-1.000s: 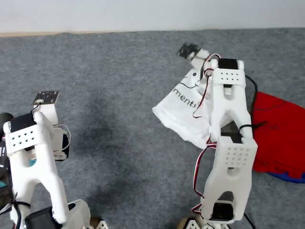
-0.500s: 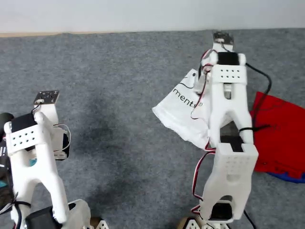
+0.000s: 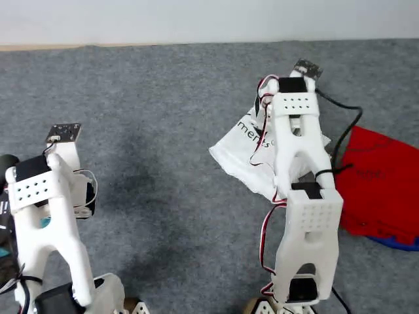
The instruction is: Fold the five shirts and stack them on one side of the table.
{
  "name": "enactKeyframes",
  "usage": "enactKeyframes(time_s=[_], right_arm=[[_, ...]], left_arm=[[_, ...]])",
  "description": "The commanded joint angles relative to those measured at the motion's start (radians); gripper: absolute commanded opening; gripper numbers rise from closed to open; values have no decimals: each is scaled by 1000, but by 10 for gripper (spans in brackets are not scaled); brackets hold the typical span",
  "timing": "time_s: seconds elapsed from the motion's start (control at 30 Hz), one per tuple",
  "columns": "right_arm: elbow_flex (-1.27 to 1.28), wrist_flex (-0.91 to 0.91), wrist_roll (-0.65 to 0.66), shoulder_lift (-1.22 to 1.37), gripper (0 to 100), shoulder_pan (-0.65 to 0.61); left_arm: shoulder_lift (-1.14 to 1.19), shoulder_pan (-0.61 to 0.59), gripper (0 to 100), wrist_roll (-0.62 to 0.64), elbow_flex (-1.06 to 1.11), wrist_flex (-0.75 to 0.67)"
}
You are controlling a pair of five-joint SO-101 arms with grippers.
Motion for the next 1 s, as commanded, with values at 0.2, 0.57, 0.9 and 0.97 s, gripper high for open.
enactKeyframes(time_s=[0.2, 0.57, 0.9, 0.97], right_arm=[[-57, -203, -9, 186, 504, 44], [-141, -97, -6, 271, 189, 47], [-269, 62, 84, 277, 9, 62], [-339, 139, 129, 251, 9, 67]], left_arm=[[-23, 2, 6, 2, -5, -12], [-23, 2, 6, 2, -5, -14], [-23, 2, 6, 2, -5, -14], [-23, 2, 6, 2, -5, -14]])
